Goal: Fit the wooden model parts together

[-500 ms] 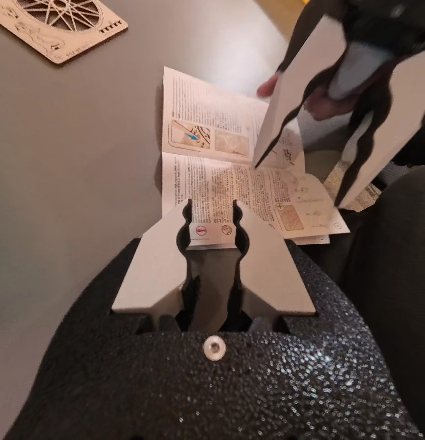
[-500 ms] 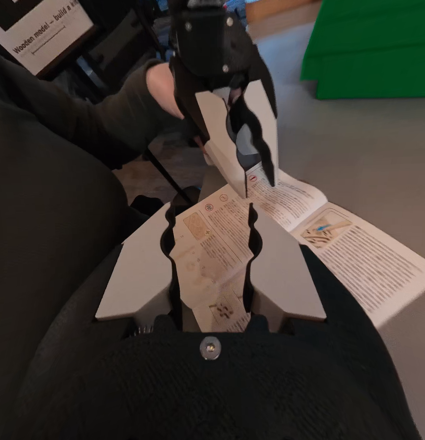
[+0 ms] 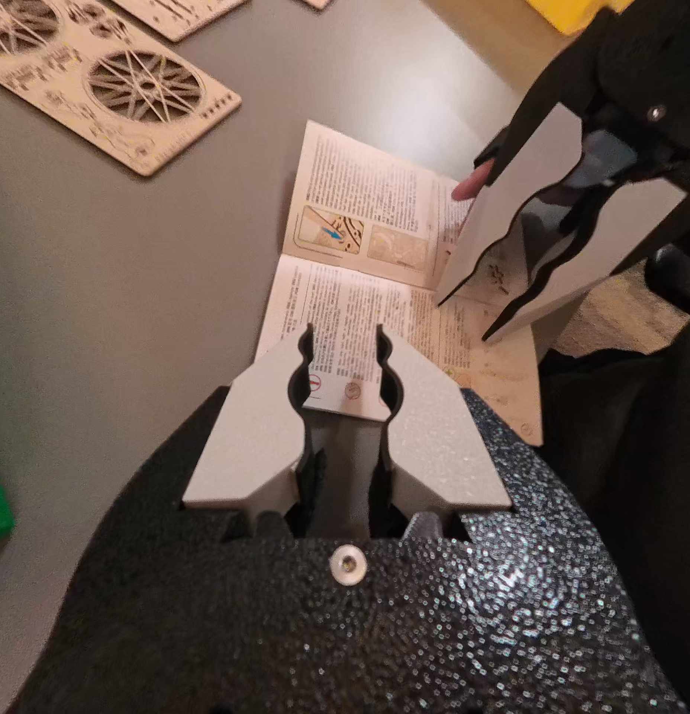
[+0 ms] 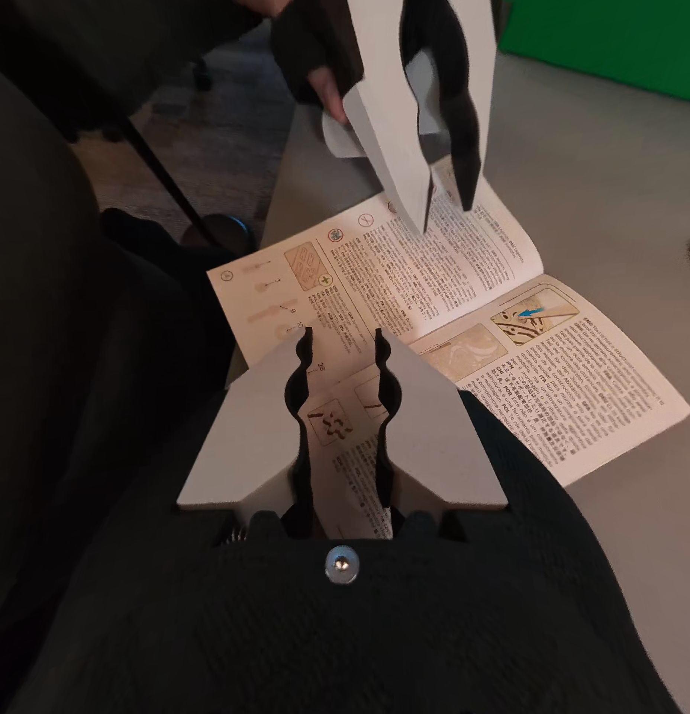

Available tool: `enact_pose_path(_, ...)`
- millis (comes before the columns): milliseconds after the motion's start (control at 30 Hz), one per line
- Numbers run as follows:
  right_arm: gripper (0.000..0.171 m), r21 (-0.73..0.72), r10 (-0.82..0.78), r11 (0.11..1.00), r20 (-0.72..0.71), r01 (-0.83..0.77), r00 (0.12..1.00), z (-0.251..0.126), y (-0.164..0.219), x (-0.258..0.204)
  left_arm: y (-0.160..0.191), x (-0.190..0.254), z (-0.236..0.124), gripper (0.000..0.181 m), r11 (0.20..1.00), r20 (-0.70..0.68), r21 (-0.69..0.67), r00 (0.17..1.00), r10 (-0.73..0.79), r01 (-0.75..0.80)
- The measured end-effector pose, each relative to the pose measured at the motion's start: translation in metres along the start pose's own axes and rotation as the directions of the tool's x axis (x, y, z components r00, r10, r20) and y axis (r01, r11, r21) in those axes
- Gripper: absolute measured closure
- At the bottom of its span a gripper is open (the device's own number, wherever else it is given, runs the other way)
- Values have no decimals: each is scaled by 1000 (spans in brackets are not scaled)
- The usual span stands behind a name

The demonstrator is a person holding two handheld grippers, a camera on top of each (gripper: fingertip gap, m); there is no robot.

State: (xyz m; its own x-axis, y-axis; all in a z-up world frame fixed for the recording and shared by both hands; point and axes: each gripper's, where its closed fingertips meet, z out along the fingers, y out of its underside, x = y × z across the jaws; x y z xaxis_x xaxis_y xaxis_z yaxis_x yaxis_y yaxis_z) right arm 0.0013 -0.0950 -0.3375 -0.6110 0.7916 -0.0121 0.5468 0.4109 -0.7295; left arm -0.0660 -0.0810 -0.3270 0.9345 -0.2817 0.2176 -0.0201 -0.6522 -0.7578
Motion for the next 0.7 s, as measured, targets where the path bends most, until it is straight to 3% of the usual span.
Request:
enact_pose_path(33,140,-5,1,1000,-22,-1,1000,1,0,2,-5,-2,-1,150,1000,18,18,1000,11,-11)
enact_pose_path(167,140,2,33,999,-72,-33,997,5,-2,7,-27,-4,2,150,996,28,82,999,27,-30)
enact_pose_path(467,140,78,102,992,-83,-96,991,7,-6,13,-51,4,38,150,997,-24,68,999,45,-43)
enact_pose_path(700,130,111,107,989,-31,-103,994,4,-10,8,-42,5,59,151,999,-34,1,999,41,-41)
